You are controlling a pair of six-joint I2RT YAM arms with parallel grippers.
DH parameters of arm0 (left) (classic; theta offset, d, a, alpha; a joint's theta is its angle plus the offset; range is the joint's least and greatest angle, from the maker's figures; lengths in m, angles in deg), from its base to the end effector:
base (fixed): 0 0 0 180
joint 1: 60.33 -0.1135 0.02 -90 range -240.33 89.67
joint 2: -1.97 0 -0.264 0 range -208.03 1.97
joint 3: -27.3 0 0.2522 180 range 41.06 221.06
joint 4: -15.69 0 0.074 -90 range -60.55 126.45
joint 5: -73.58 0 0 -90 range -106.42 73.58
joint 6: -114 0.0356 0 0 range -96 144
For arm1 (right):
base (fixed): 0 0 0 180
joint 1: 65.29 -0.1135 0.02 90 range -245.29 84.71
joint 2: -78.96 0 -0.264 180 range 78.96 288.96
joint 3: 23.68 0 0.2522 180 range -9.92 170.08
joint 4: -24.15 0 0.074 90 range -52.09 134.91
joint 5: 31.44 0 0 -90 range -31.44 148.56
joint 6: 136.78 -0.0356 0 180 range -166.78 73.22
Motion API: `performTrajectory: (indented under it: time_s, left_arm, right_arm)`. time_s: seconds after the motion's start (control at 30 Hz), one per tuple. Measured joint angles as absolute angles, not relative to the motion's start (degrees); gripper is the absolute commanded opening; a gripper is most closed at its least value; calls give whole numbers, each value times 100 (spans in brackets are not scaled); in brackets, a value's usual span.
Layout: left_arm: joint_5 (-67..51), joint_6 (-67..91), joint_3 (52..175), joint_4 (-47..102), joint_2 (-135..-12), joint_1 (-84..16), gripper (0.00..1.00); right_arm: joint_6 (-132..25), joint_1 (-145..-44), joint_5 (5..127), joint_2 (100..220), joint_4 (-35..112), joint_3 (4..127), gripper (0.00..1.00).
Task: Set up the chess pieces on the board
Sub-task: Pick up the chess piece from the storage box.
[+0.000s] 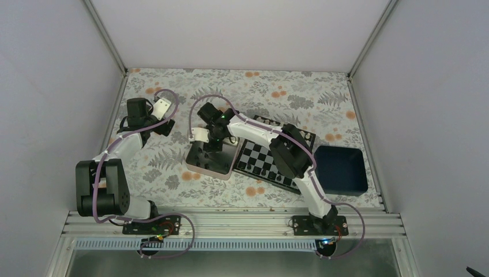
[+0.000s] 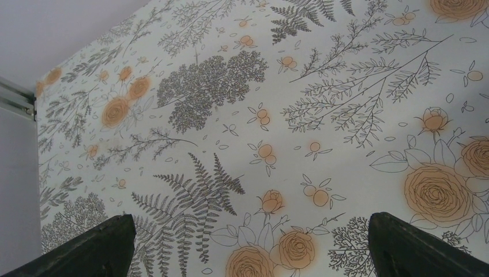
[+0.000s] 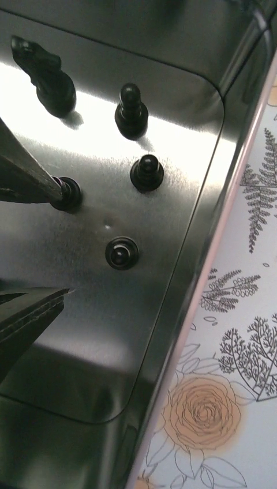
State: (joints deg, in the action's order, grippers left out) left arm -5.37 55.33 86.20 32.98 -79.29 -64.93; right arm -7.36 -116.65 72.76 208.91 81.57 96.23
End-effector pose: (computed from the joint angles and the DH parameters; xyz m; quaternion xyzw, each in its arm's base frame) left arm 0.2966 0.0170 0.2090 0.2481 0.8669 0.0477 0.4296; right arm 0.2926 0.3799 0.1717 -0.7098 0.6663 0.1407 0.1803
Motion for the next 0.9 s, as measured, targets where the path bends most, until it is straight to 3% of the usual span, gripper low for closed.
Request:
performTrajectory:
  time_s: [0.9]
  left_arm:
    - [-540,5533,8620,3302,-8115,-6493,100]
  right_arm:
    - [-741,-11813,7613,20889,8557,9660,39]
